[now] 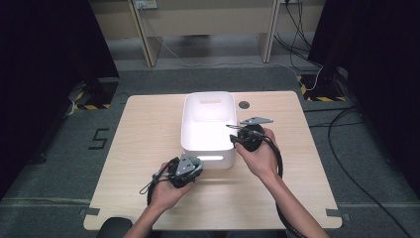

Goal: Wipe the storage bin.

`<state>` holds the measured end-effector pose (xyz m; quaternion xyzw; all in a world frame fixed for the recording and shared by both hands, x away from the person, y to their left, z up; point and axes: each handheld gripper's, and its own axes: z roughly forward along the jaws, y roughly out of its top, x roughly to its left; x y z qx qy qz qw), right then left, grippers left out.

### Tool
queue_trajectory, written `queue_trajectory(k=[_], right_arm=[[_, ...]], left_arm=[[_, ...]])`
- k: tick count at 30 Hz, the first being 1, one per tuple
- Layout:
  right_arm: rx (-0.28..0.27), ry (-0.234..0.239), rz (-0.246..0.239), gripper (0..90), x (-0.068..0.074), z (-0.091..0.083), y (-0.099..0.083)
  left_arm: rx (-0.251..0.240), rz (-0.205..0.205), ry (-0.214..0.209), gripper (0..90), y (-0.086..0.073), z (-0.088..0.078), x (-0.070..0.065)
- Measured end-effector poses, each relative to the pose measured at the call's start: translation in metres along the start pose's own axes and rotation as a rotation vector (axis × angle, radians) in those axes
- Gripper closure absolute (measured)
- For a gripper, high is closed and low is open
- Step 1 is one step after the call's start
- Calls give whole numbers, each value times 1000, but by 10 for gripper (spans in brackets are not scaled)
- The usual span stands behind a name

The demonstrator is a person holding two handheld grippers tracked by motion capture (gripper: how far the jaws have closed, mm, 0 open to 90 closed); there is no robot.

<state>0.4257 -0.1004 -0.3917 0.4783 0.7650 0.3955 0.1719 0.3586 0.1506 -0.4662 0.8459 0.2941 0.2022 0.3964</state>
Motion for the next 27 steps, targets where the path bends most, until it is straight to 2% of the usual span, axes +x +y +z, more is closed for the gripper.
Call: queue_trajectory(k=[5, 14, 19, 27], right_arm=[[-4, 4, 0, 670, 0, 1, 0], [-4, 2, 0, 667, 1, 1, 0], [-5, 1, -1, 662, 1, 1, 0], [-4, 0, -4, 657, 1, 2, -1]], left_arm=[[-25, -14, 6, 787, 8, -7, 0], [-55, -15, 10, 787, 19, -15, -3], [-49, -25, 2, 787, 22, -14, -2], [-40, -10, -3, 787, 29, -15, -4]])
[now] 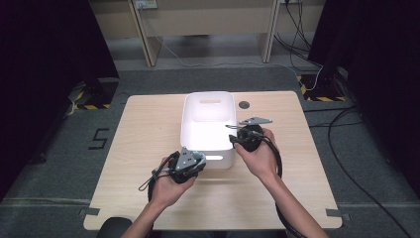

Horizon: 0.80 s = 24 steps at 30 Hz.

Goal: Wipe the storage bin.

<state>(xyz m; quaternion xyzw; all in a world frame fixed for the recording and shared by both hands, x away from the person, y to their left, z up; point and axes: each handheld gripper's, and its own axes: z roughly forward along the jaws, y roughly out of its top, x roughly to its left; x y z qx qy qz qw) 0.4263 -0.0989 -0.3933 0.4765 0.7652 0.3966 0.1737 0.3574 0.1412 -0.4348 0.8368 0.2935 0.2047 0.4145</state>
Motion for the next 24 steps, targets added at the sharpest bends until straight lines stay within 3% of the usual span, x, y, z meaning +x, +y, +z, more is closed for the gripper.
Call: queue_trajectory(k=[9, 24], right_arm=[[0, 0, 0, 653, 0, 0, 0], [-1, -3, -6, 647, 0, 0, 0]], left_arm=[[8, 28, -10, 786, 6, 6, -7], [18, 39, -4, 784, 3, 12, -7]])
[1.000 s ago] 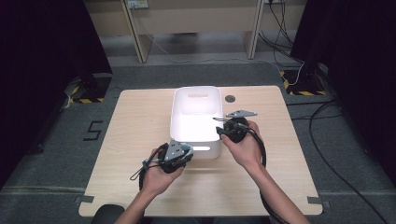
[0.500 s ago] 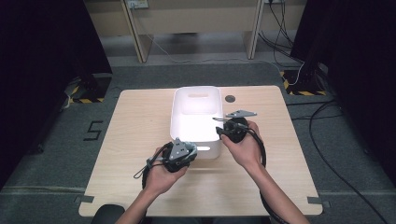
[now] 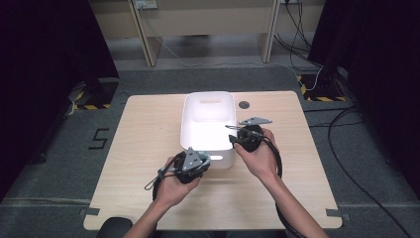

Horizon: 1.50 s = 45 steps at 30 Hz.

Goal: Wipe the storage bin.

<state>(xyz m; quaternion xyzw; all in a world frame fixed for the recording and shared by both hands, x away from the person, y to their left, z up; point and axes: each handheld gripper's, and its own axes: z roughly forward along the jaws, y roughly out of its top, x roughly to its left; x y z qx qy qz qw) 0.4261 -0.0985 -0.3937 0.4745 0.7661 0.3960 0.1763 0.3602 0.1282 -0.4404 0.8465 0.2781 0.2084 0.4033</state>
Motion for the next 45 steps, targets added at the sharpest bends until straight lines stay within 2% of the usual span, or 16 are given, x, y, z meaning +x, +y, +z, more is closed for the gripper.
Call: queue_trajectory(k=[11, 21, 26, 29, 39, 45], right_arm=[[-2, 2, 1, 645, 0, 0, 0], [-2, 0, -1, 644, 0, 0, 0], [-3, 2, 1, 644, 0, 0, 0], [-3, 2, 0, 644, 0, 0, 0], [-4, 0, -1, 643, 0, 1, 0], [-5, -1, -4, 637, 0, 1, -1]], left_arm=[[10, -6, -9, 782, -4, 7, 0], [13, 26, 13, 783, -9, 10, -4], [31, 29, -3, 782, -11, 11, -5], [38, 39, 6, 782, -11, 11, -6], [40, 29, 11, 783, -16, 16, -6], [69, 25, 11, 783, -24, 23, -7]])
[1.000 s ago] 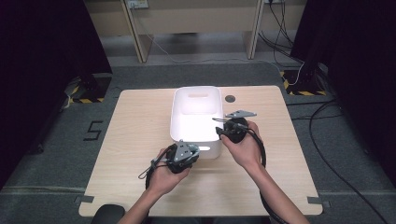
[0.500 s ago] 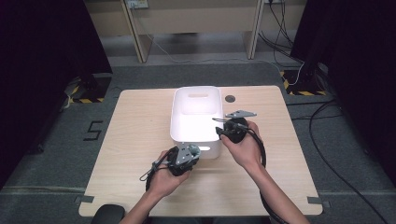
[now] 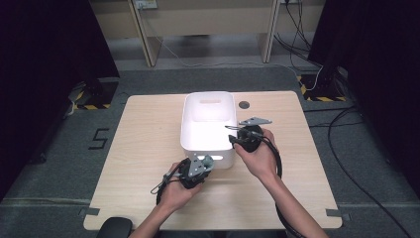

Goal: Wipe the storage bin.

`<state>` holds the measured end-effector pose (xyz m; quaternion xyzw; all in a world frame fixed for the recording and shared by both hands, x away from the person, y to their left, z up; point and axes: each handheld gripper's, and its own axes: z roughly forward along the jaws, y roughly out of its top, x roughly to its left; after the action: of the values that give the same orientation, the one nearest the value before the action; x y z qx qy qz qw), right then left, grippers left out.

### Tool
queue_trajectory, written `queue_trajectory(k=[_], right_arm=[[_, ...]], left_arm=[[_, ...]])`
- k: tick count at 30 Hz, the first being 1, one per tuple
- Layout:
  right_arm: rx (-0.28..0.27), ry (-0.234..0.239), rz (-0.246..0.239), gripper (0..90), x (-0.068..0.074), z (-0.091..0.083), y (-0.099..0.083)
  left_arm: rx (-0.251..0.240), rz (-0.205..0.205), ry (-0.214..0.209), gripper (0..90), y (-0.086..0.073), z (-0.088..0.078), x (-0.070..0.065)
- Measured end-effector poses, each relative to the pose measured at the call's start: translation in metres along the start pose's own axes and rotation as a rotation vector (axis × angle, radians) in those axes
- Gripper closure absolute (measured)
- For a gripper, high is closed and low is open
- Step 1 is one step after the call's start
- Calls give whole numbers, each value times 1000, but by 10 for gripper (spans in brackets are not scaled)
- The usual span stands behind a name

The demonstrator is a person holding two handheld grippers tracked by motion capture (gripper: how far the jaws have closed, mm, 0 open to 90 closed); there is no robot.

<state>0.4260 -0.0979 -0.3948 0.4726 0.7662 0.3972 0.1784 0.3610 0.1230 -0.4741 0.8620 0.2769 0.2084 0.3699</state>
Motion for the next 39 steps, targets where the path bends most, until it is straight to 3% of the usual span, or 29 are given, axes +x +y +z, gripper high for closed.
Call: queue_trajectory(k=[11, 25, 39], right_arm=[[0, -2, 0, 636, 0, 0, 0], [34, 30, 17, 637, 1, -4, 4], [24, 31, 25, 628, 1, -2, 2]], left_arm=[[26, 6, 18, 784, -6, 8, -2], [58, -3, 22, 784, -12, 15, 0], [68, -5, 16, 784, -7, 24, -6]])
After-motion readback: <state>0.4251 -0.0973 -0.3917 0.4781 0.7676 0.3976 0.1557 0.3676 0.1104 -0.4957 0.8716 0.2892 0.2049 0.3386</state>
